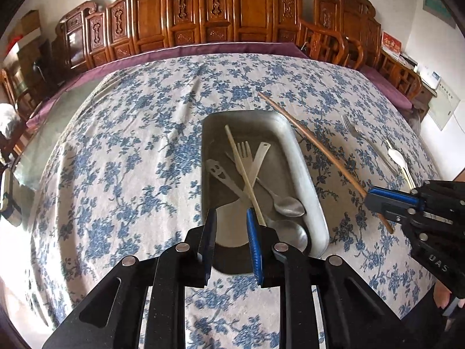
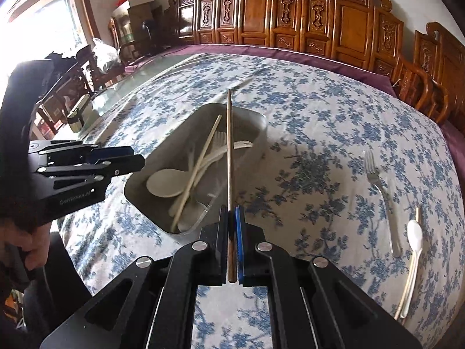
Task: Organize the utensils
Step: 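Lower the wooden chopstick into the tray and open the right gripper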
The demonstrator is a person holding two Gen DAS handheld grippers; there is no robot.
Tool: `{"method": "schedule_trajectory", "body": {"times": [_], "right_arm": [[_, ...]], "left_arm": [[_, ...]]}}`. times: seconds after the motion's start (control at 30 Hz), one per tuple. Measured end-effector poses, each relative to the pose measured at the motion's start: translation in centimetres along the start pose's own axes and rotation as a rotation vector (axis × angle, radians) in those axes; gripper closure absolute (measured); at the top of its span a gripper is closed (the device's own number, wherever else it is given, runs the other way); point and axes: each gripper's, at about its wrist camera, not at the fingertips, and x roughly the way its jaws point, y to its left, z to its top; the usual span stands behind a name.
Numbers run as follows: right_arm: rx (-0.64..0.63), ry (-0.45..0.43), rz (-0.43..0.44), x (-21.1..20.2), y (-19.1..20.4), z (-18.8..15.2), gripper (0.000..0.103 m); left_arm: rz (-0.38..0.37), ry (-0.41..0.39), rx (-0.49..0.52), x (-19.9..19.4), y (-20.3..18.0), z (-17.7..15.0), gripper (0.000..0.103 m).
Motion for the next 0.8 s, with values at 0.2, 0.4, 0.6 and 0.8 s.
{"method": "schedule_trajectory", "body": {"times": [0.2,0.4,0.6,0.8], "right_arm": [[0.019,0.015,0.014,1.8,1.4,1.3,0.097],[0.051,0.038,0.034,3.7,2.3,2.4,0.097],[0.081,0.075,0.039,5.7,2.7,2.3,0.097],[0.125,0.098,0.055,7.2,2.5,2.2,0.097]], "left_arm": [[0.014,-0.012,-0.016,-0.7,1.5,-0.1,0.083],[0.017,-0.018,-0.030,-1.2,2.6,-0.3,0.083],[0.020,-0.022,-0.035,-1.6,3.2,-0.4,0.083],[0.023,-0.029,-0.030,-2.1,3.3,-0.3,0.083]]}}
